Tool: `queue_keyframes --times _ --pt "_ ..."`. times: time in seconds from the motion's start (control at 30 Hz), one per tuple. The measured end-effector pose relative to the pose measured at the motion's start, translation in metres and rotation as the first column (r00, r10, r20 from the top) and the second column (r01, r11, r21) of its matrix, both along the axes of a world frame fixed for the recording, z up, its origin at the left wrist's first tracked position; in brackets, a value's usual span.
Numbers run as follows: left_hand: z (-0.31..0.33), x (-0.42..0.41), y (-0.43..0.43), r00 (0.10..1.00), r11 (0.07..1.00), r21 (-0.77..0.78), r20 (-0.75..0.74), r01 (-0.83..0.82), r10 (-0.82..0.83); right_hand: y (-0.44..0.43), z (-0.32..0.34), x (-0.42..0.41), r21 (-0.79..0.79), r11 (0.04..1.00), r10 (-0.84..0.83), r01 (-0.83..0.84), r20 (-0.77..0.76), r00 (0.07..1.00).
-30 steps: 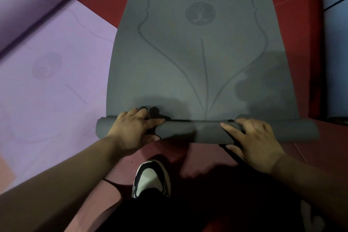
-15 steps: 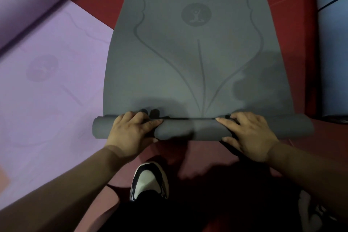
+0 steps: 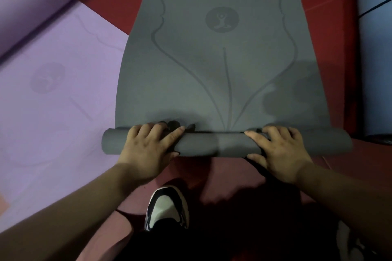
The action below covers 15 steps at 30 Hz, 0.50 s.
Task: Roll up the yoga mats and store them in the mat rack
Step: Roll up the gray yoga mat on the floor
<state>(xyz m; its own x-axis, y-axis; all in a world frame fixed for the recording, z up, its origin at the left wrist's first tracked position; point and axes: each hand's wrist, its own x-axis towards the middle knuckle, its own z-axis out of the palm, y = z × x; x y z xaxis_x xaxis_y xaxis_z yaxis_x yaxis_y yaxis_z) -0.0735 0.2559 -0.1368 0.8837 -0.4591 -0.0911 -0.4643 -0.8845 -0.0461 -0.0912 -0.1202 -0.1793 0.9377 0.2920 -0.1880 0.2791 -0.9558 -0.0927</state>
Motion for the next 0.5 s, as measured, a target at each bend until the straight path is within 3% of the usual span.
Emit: queue_keyframes --times 0.17,0.37,0.5 --pt "-0.007 -0.008 -0.006 1.0 0.998 0.058 0.009 -0.019 0.018 0.001 0.001 0.004 -0.019 1.0 0.011 -0.011 -0.033 0.999" --pt "0.0 0.026 -0.001 0.977 0.995 0.096 -0.21 -0.024 0.043 0.007 0.006 -0.01 -0.004 0.999 -0.047 0.048 0.118 0.992" --pt "0.004 0.038 0.0 0.928 0.989 0.144 -0.361 -0.038 0.088 0.012 0.002 -0.008 0.01 0.997 -0.073 0.072 0.103 0.992"
